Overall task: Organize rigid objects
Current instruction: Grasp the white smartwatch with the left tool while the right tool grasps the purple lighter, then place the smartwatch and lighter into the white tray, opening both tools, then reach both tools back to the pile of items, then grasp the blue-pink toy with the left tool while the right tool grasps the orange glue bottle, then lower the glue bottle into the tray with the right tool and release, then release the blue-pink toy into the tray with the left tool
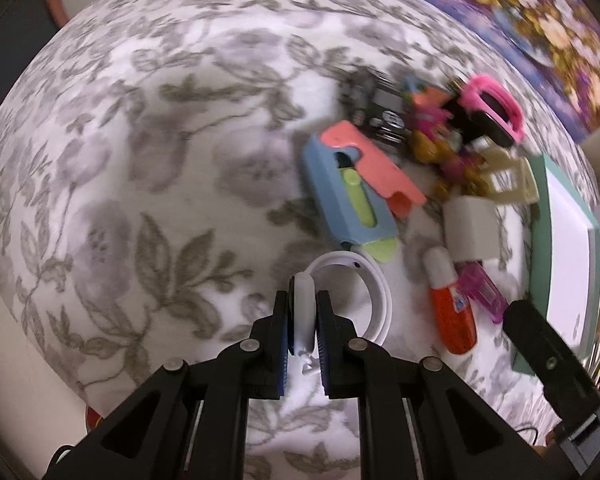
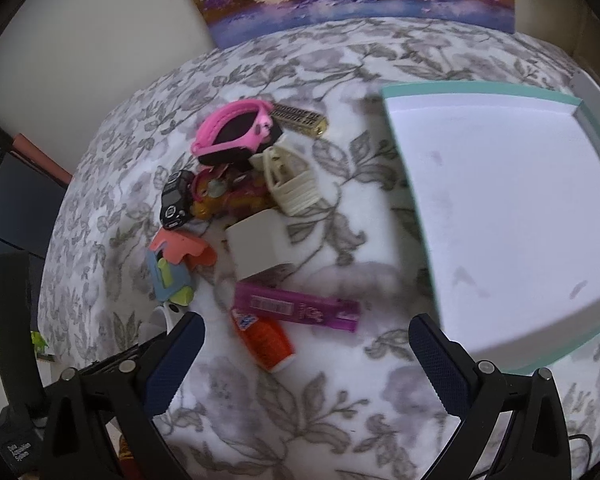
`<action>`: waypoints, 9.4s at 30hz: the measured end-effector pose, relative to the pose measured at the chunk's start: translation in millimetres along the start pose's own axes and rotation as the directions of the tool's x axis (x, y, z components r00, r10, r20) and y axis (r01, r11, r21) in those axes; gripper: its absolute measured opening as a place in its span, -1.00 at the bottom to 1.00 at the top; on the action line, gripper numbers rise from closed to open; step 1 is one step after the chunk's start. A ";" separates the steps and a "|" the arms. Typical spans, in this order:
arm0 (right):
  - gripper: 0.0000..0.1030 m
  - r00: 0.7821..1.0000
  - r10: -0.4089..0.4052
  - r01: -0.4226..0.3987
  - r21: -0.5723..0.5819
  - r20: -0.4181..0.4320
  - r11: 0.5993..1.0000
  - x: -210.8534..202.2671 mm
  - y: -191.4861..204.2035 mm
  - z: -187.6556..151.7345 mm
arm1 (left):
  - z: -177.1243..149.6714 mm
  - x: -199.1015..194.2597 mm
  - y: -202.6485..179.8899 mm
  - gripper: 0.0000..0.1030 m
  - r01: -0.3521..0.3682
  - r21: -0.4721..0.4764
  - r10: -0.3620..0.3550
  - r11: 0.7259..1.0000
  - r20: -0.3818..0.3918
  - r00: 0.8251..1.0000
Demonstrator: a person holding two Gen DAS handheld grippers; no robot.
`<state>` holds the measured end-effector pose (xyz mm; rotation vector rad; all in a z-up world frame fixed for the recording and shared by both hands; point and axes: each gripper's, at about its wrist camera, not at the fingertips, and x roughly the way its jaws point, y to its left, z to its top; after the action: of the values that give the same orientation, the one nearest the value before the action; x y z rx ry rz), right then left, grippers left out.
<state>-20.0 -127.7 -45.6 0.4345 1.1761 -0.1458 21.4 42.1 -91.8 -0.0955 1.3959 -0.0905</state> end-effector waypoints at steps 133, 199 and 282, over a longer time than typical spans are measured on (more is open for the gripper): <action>1.00 0.995 -0.083 0.080 -0.047 -0.055 0.996 30.5 15.9 6.0 | 76.1 -34.2 9.9 0.83 -0.077 -0.022 0.077 0.997 0.036 0.996; -0.38 1.000 0.004 -0.005 -0.043 -0.013 0.999 -23.0 -28.6 -0.3 | -0.9 -44.1 -52.8 0.26 0.060 0.042 -0.063 0.997 0.082 0.995; 0.92 0.969 -0.230 0.187 0.344 0.091 0.920 -57.3 -206.9 19.2 | 13.7 -38.8 -161.3 0.89 -0.121 0.194 0.091 0.974 0.158 0.983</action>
<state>-94.6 -329.8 -39.5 0.5864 1.0692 -0.5579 27.1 -113.1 -32.1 0.1398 1.2338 -0.1333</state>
